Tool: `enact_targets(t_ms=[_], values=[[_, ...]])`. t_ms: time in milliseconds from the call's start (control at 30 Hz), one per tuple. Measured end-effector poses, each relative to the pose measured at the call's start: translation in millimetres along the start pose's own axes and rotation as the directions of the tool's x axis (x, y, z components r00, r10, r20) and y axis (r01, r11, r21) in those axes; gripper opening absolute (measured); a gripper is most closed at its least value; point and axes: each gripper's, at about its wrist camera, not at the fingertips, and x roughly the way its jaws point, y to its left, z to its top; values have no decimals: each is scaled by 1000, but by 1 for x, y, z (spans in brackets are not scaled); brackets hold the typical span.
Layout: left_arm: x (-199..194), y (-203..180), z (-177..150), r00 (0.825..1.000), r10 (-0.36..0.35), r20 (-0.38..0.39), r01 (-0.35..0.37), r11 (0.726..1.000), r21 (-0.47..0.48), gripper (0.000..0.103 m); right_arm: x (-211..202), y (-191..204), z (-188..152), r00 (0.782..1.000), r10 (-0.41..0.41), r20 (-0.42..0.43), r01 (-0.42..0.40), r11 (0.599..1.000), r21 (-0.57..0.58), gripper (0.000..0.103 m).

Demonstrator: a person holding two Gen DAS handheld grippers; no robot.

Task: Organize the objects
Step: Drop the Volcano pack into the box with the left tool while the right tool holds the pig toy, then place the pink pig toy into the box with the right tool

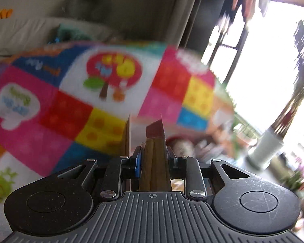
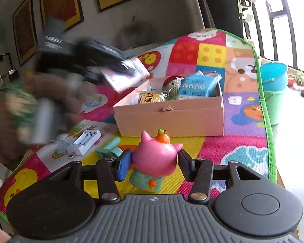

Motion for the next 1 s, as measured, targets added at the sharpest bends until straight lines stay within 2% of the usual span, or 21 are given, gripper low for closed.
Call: enact_targets(t_ms=[33,133,233,333,433,500,567,667,733,800,900,1000], values=[[9,-1,-6,1000,9,-13,-9,1000,18,27,0,-1,0,1000,4,0,-4,1000,2,50],[7,-1,-18,1000,2,11,-3,997,82,29,2,-2,0,1000,17,-5,-17,1000,6,50],[-8,7,-16,1000,-27,10,26,999,44,29,3,0,0,1000,21,-4,-21,1000,1,50],[-41,7,-14,996,-25,88,23,999,25,27,1,1,0,1000,19,5,-19,1000,-5,50],[-61,5,-14,991,-74,114,71,997,25,27,3,1,0,1000,17,-1,-17,1000,-2,50],[-56,-1,-14,993,-94,64,91,995,48,27,4,2,0,1000,13,-5,-13,1000,-5,50],[-44,-7,-18,997,-74,20,72,995,76,27,3,3,0,1000,8,-2,-8,1000,-7,50],[-32,-12,-18,999,-29,39,23,992,126,27,2,3,-1,1000,2,0,-2,1000,0,50],[-24,-10,-13,999,-31,45,26,994,110,27,2,2,-1,1000,3,-3,-3,1000,1,50],[-10,-8,-8,1000,-27,14,26,995,96,27,2,3,-1,1000,3,-5,-3,1000,-2,50],[6,-4,-5,1000,16,-1,-16,996,87,27,2,2,-1,1000,1,-8,-1,1000,1,50],[11,0,-8,1000,-10,-21,11,997,74,26,4,1,-1,1000,0,-14,0,1000,5,50]])
